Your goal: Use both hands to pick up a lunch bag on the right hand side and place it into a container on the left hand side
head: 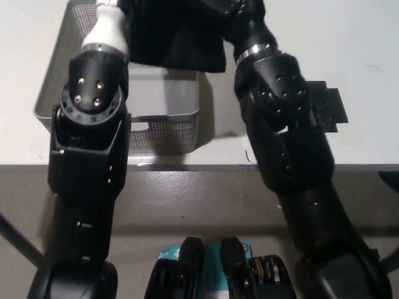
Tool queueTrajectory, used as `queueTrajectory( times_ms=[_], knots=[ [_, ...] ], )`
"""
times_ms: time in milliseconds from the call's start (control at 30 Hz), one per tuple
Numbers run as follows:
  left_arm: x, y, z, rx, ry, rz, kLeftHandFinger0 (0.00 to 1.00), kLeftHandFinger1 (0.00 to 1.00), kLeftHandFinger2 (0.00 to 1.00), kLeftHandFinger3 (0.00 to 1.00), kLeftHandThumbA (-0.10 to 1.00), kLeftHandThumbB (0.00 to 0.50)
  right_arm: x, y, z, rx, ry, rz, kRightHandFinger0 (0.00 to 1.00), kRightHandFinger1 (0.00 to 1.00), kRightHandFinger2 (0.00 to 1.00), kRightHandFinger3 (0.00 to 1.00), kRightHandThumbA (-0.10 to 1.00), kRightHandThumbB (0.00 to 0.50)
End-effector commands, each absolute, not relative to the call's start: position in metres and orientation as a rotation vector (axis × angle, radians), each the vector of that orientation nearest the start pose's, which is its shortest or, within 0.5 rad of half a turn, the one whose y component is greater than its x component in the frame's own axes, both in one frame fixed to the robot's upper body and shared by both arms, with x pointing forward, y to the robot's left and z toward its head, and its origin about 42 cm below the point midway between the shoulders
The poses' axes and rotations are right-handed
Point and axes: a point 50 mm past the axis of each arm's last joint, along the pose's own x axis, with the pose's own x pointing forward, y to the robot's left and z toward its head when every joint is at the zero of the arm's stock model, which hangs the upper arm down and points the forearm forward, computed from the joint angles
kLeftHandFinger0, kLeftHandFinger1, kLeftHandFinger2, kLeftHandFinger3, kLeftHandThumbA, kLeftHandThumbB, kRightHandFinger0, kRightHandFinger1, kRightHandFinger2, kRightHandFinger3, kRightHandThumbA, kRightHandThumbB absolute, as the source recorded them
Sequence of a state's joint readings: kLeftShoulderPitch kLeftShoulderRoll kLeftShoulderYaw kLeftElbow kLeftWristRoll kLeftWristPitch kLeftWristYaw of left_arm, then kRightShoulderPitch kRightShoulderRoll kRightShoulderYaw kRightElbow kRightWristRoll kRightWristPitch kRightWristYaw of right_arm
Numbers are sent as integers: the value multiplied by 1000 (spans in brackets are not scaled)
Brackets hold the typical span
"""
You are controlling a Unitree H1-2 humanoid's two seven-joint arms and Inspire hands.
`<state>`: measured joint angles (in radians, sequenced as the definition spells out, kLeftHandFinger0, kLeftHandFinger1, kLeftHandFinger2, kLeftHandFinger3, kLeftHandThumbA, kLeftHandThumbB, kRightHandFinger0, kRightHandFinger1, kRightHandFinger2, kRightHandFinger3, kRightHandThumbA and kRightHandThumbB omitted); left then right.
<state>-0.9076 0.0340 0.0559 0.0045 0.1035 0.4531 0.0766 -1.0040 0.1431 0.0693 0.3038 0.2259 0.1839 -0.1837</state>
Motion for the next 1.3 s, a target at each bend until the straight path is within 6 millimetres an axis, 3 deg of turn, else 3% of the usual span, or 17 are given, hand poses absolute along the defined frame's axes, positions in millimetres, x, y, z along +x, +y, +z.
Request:
queueTrajectory(
  times_ms=[0,67,233,367,600,700,833,967,1067,1133,1167,1200,1233,1267],
  knots=[
    [452,120,441,93,-524,-114,1000,1000,1000,1000,1000,250,457,13,428,242,-489,489,1000,1000,1000,1000,1000,141],
    [454,120,444,102,-532,-100,1000,1000,1000,1000,1000,228,460,11,430,233,-493,491,1000,1000,1000,1000,1000,152],
    [455,134,437,88,-513,-59,1000,1000,1000,1000,1000,234,466,22,425,209,-483,530,1000,1000,1000,1000,1000,139],
    [464,155,430,76,-475,-1,1000,1000,1000,1000,1000,244,478,43,421,205,-440,593,1000,1000,1000,1000,1000,113],
    [484,194,432,70,-496,57,1000,1000,1000,1000,1000,231,499,78,426,197,-375,669,1000,1000,1000,1000,1000,135],
    [491,208,429,34,-480,94,1000,1000,1000,1000,1000,280,505,89,427,163,-363,694,1000,1000,1000,1000,1000,145],
    [499,225,420,10,-459,100,1000,1000,1000,1000,1000,280,507,101,423,112,-325,698,1000,1000,1000,1000,1000,191],
    [505,236,420,-66,-399,91,1000,1000,1000,1000,1000,301,510,107,422,89,-302,719,1000,1000,1000,1000,1000,173],
    [512,243,418,-36,-365,84,1000,1000,1000,1000,1000,287,512,110,419,98,-276,720,1000,1000,1000,1000,1000,164],
    [522,255,406,82,-270,34,1000,1000,1000,1000,1000,293,515,106,405,93,-228,697,1000,1000,1000,1000,1000,134],
    [524,259,400,131,-233,-1,1000,1000,1000,1000,1000,297,518,102,397,65,-190,670,1000,1000,1000,1000,1000,154],
    [526,267,393,193,-178,-43,1000,1000,1000,1000,1000,279,523,95,387,23,-143,623,1000,1000,1000,1000,1000,144],
    [527,274,387,253,-144,-69,1000,1000,1000,1000,1000,259,526,89,381,-46,-120,587,1000,1000,1000,1000,1000,117],
    [528,295,373,380,-69,-122,1000,1000,1000,1000,1000,253,535,72,370,-287,-109,514,1000,1000,1000,1000,1000,47]
  ],
)
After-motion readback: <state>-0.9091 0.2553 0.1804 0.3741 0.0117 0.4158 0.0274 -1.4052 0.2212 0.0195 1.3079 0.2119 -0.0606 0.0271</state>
